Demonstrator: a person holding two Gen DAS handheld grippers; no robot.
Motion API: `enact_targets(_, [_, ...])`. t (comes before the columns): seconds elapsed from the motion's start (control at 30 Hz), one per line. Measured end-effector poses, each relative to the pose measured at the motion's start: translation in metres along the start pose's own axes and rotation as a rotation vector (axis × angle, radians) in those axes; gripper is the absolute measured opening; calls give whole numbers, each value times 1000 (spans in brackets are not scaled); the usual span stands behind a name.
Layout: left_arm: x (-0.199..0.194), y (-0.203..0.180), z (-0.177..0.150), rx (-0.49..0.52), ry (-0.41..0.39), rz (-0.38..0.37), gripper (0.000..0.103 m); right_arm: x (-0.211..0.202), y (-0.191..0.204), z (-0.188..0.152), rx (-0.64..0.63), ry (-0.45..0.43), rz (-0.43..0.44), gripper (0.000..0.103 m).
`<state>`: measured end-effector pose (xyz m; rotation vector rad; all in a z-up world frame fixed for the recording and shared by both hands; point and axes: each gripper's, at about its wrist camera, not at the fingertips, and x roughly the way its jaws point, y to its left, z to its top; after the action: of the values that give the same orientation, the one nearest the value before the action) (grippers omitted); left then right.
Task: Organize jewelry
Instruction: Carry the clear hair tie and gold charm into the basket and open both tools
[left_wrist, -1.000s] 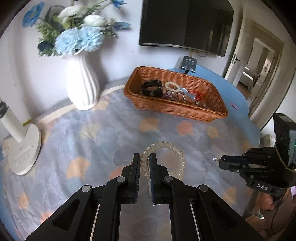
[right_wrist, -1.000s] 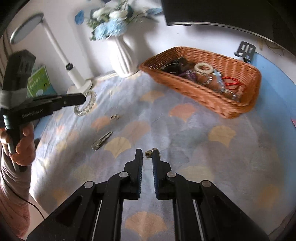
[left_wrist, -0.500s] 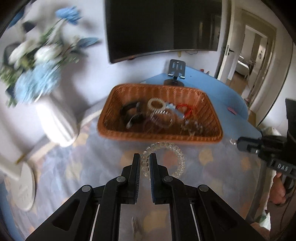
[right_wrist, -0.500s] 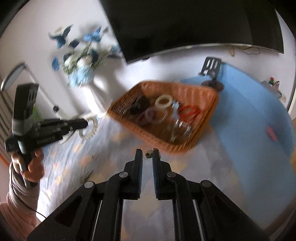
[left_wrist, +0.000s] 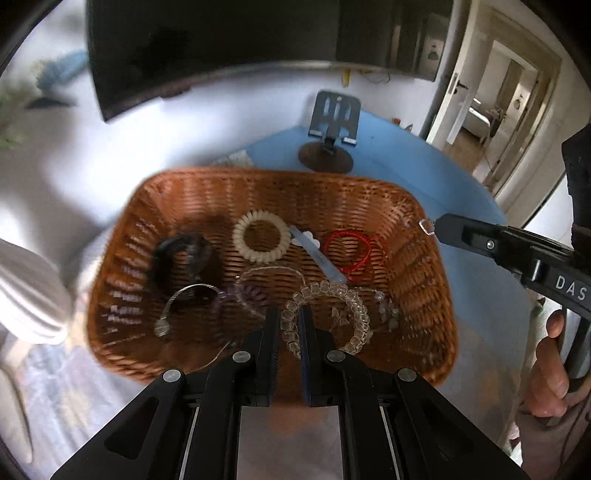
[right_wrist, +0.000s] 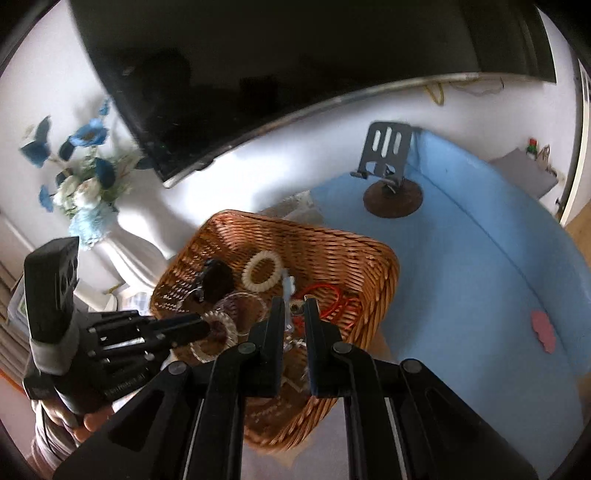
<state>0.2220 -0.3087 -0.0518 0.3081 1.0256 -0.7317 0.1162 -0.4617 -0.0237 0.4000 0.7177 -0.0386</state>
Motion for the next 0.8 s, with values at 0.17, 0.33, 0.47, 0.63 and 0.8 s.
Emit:
enact_targets(0.17, [20, -5, 0, 1, 33, -3, 10, 21, -5, 0, -27, 38, -34, 12])
enact_targets(0.33, [26, -7, -1, 6, 45, -15, 10, 29, -5, -1, -39, 50, -73, 12])
enact_targets(0.47, [22, -9, -2, 13, 49, -40, 15, 24, -4, 0, -33, 41, -72, 14])
enact_targets(0.63, [-2, 1, -7, -10, 21, -42, 21, 12, 3, -1, -35, 35, -73, 14])
enact_targets(0.8, [-46, 25, -27, -46, -36, -28, 22, -6, 23, -7, -60, 20, -59, 14])
